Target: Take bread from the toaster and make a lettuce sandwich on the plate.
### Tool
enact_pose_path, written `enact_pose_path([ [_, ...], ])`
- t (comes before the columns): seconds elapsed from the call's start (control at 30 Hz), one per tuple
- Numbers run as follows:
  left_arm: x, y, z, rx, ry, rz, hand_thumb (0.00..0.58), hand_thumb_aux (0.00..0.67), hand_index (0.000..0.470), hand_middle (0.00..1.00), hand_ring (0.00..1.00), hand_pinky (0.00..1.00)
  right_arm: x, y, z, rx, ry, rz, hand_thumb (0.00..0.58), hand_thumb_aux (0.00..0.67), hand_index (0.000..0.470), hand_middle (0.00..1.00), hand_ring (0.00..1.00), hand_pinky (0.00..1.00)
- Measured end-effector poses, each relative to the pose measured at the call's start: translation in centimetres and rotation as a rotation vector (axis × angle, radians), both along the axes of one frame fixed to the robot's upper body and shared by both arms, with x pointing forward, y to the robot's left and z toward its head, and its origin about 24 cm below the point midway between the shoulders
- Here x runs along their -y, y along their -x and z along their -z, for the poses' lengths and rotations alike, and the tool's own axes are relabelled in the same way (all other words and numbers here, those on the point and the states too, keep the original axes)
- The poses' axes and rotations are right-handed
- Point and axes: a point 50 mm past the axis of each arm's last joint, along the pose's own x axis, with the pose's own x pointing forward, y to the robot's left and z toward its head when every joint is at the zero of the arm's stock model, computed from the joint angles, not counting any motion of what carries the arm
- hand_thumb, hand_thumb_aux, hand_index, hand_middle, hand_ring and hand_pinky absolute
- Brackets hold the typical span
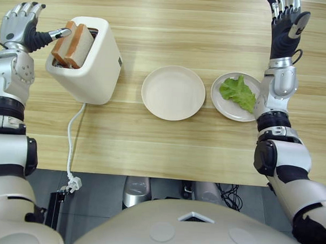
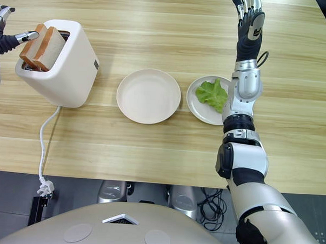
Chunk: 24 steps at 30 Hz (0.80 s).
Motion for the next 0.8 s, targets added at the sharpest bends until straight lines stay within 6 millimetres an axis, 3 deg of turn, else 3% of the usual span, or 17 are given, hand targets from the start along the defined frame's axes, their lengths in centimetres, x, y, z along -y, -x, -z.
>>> enact_pose_path([
  [0.27,0.2,0.1,1.1,-0.090,-0.031,0.018,0.000,0.000,0.000,0.00,0.00,0.00,0.0,0.0,-0.1,0.004,0.005,-0.001,0.000,0.000,0.000,0.00,0.00,0.00],
  [0.8,-1.1,0.8,1.1,-0.135,-0.037,-0.036,0.000,0.000,0.000,0.00,0.00,0.00,-0.7,0.0,-0.6,0.022,0.021,-0.023,0.000,0.000,0.000,0.00,0.00,0.00],
])
